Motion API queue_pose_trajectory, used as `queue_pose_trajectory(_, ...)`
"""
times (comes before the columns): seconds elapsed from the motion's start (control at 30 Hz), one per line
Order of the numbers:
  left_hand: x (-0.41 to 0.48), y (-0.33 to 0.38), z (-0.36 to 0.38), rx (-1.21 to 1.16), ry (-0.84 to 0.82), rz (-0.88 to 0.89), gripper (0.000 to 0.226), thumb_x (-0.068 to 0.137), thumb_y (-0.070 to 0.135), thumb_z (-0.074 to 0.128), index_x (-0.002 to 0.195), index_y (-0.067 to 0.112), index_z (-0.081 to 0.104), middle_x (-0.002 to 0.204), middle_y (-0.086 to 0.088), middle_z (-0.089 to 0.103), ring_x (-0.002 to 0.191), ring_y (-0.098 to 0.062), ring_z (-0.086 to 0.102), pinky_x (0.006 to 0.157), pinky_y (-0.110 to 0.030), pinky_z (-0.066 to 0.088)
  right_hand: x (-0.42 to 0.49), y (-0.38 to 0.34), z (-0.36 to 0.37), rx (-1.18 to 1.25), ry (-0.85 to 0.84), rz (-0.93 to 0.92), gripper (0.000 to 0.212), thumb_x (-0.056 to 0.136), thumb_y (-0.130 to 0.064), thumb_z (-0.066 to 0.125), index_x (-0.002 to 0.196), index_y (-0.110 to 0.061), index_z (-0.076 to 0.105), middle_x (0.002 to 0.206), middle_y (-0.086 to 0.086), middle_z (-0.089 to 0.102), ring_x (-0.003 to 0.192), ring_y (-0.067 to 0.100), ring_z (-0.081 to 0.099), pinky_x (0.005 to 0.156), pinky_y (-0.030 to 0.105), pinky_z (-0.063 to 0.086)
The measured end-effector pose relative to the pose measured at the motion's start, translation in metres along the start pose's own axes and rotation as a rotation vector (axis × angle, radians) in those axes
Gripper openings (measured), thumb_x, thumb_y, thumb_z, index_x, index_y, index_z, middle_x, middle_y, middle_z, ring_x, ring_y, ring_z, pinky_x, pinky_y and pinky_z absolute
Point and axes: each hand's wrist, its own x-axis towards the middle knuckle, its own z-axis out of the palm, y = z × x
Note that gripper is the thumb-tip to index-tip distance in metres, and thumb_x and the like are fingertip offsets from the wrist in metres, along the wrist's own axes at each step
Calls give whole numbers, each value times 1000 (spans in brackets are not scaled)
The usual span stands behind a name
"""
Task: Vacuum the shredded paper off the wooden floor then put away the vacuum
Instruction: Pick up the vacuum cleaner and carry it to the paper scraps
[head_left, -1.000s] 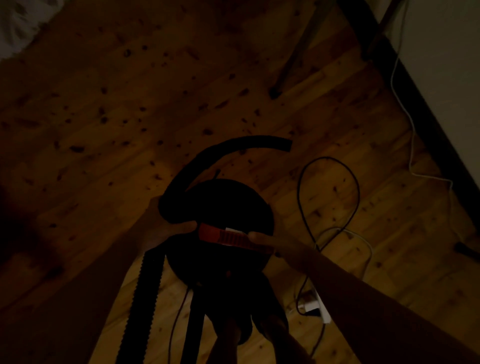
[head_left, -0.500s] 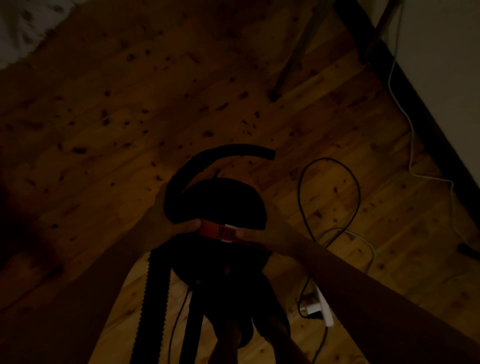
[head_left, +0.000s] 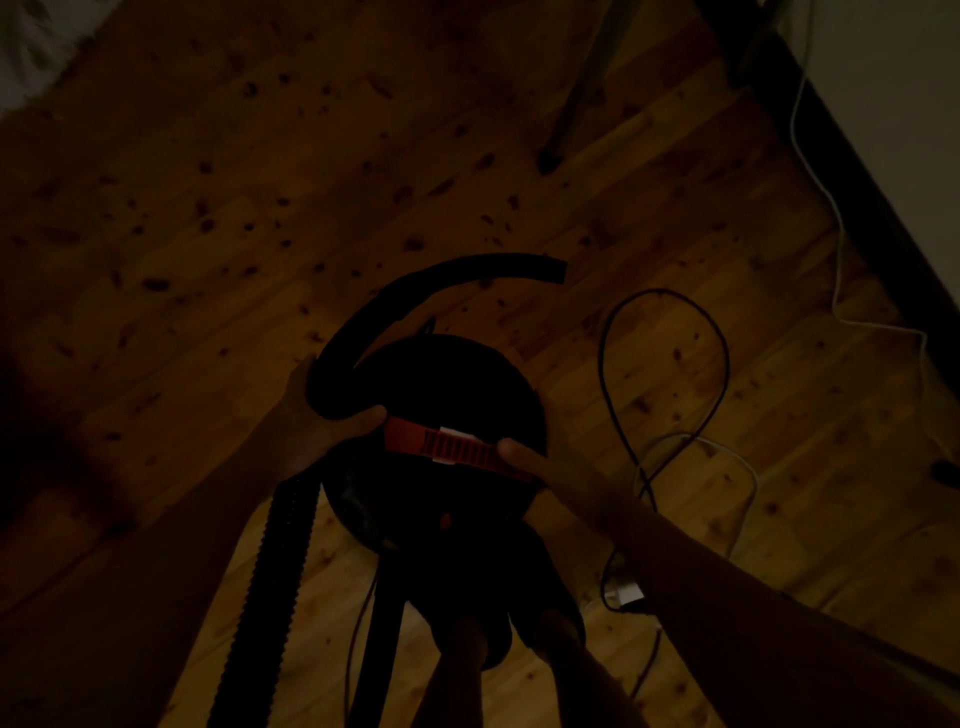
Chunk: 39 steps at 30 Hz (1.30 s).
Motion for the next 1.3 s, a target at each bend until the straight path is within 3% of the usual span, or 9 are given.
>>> queue_pose_trajectory(0.1, 7, -12, -9, -46, -9, -52, 154, 27, 78, 81, 154, 29, 9, 159, 3, 21, 142, -24, 30, 111, -54, 33, 4, -9, -2, -533, 63, -106, 98, 72, -63, 74, 151, -39, 20, 154, -6, 28, 139, 17, 38, 106, 45, 43)
queue_pose_trajectory(0.2, 15, -24, -13, -60, -41, -54, 127, 48, 63, 88, 151, 36, 18, 155, 6, 30, 138, -25, 39, 105, -55, 41, 4, -11, 18, -1030, 226, -427, 65, 76, -69, 59, 128, -32, 52, 132, 5, 50, 122, 26, 47, 95, 49, 45)
queue_pose_trajectory(0.27, 16, -27, -14, -58, -29, -77, 120, 56, 55, 89, 151, 35, 18, 154, 8, 31, 137, -24, 40, 105, -54, 42, 3, -16, 35, -1033, 203, -517, 45, 85, -62, 54, 109, -25, 63, 101, 1, 60, 96, 19, 55, 83, 37, 44)
queue_pose_trajectory(0.33, 15, -22, -13, -56, -30, -78, 124, 50, 62, 88, 150, 36, 19, 153, 7, 34, 136, -25, 42, 104, -53, 43, 5, -18, 40, -891, 83, -392, 35, 93, -54, 54, 100, -20, 61, 73, -7, 49, 64, 10, 48, 63, 29, 39)
queue_pose_trajectory(0.4, 11, -17, -12, -42, -23, -82, 133, 44, 70, 85, 151, 35, 15, 155, 6, 30, 137, -25, 40, 105, -53, 41, 8, -20, 41, -868, 30, -304, 26, 96, -51, 53, 91, -25, 53, 63, -4, 38, 52, 16, 39, 52, 35, 34)
queue_pose_trajectory(0.57, -12, -5, -11, -31, 18, -88, 161, 16, 81, 78, 153, 24, 14, 154, 2, 30, 136, -26, 39, 109, -46, 38, 7, -30, 54, -936, -29, -281, 31, 95, -52, 53, 87, -22, 52, 63, -3, 37, 51, 17, 37, 53, 35, 33)
queue_pose_trajectory(0.83, -60, -6, -23, -184, 104, -65, 155, 21, 74, 82, 152, 26, 16, 155, 1, 29, 137, -26, 38, 100, -36, 40, -14, -62, 85, -1101, -101, -283, 31, 92, -60, 48, 87, -30, 49, 65, 1, 44, 54, 17, 42, 54, 36, 35)
queue_pose_trajectory(1.0, -104, 11, -51, -259, 195, -28, 118, 49, 58, 83, 148, 27, 28, 141, 6, 44, 121, -19, 52, 87, -29, 47, -32, -110, 120, -1184, -119, -338, 37, 90, -63, 49, 88, -26, 56, 73, 2, 59, 61, 18, 55, 59, 36, 46)
queue_pose_trajectory(1.3, -252, 76, -118, -324, 389, 5, 83, 58, 59, 80, 128, 42, 41, 113, 22, 53, 101, -4, 55, 93, -30, 43, -101, -216, 205, -1305, -276, -516, 33, 92, -61, 50, 72, -35, 43, 62, -3, 43, 51, 11, 41, 50, 21, 27)
